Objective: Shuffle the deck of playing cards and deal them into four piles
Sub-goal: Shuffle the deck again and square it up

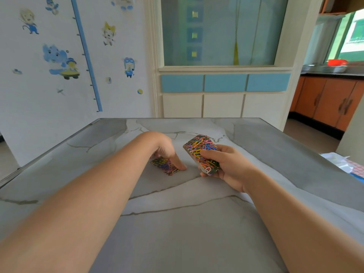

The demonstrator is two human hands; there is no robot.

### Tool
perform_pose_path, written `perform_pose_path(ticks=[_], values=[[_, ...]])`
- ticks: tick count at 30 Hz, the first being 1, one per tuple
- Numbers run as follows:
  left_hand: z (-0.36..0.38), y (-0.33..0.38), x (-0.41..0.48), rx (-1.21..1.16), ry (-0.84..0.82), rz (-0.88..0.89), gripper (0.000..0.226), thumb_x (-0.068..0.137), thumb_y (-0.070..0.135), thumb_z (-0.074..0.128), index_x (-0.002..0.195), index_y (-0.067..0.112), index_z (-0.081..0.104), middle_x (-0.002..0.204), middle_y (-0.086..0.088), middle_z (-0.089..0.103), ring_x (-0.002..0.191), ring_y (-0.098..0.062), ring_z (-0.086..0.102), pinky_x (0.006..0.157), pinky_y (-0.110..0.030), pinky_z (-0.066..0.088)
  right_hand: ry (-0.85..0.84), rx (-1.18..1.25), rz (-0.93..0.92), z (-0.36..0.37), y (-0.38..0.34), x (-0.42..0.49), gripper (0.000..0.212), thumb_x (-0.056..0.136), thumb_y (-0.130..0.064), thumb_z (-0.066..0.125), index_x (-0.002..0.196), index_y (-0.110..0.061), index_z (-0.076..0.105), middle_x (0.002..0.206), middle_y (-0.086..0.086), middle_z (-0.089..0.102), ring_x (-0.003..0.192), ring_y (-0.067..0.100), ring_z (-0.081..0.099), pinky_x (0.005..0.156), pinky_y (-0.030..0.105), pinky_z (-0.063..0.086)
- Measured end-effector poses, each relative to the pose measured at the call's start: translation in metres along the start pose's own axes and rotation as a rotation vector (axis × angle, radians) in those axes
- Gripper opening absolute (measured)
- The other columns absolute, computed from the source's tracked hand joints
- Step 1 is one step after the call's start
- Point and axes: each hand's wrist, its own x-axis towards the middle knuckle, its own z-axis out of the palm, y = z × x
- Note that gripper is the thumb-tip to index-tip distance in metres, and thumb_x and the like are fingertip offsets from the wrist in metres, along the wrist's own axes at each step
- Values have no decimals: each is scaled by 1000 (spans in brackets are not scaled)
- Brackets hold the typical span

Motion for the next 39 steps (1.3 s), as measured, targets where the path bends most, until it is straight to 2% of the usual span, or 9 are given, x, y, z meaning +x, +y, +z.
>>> perform_pose_path(ticks=[2,4,8,14,20,24,29,35,39], values=[[1,-5,-3,51,47,26,89,54,68,81,118,8,62,128,-15,63,118,-39,57,74,-31,46,3,-14,-12,0,2,0,19,90,-8,68,104,3,64,79,13,64,58,19,61,56,34,56],[3,-11,-8,62,101,78,80,52,73,78,109,19,61,108,-4,64,91,-22,58,73,-30,41,6,-21,-19,0,3,1,20,89,-9,69,105,2,64,81,14,65,59,19,62,57,34,57],[8,-20,-7,57,173,161,69,50,78,74,104,38,56,111,2,50,104,-21,52,93,-35,45,21,-26,-25,0,4,2,22,88,-9,70,106,2,65,87,16,66,61,19,64,57,34,57],[17,-24,-9,100,214,191,69,63,88,51,85,23,58,98,-3,51,89,-22,51,77,-32,41,25,-32,-30,-1,5,1,23,88,-10,70,106,3,64,84,15,66,59,18,63,57,35,58],[-9,-29,-33,222,-18,108,73,50,64,84,112,35,58,121,6,57,111,-17,55,98,-35,45,16,2,-20,-1,3,1,19,89,-8,69,104,3,65,81,13,67,59,19,63,56,34,58],[-9,-18,-34,288,-6,97,66,61,57,83,113,21,63,118,-1,62,106,-21,59,90,-35,52,18,29,-25,-2,3,0,14,89,-7,68,100,1,66,80,14,66,60,20,62,56,35,59],[7,-29,-28,-326,235,196,16,81,19,77,91,17,65,79,-4,62,55,-13,54,36,-18,39,-40,77,-22,-2,1,-2,17,88,-3,68,105,-1,66,83,12,70,63,19,66,61,36,61],[44,-15,-31,-837,302,527,43,89,-16,41,110,15,61,90,-11,70,75,-20,62,62,-28,50,-136,-87,-96,4,2,-6,28,83,3,72,109,-6,66,95,14,75,78,24,71,74,38,60],[51,-10,-36,-1102,301,467,37,86,2,36,94,14,70,80,-13,62,61,-19,52,50,-24,42,30,-316,-202,10,4,-5,46,78,-4,80,117,-15,58,107,10,70,87,25,70,85,51,58]])
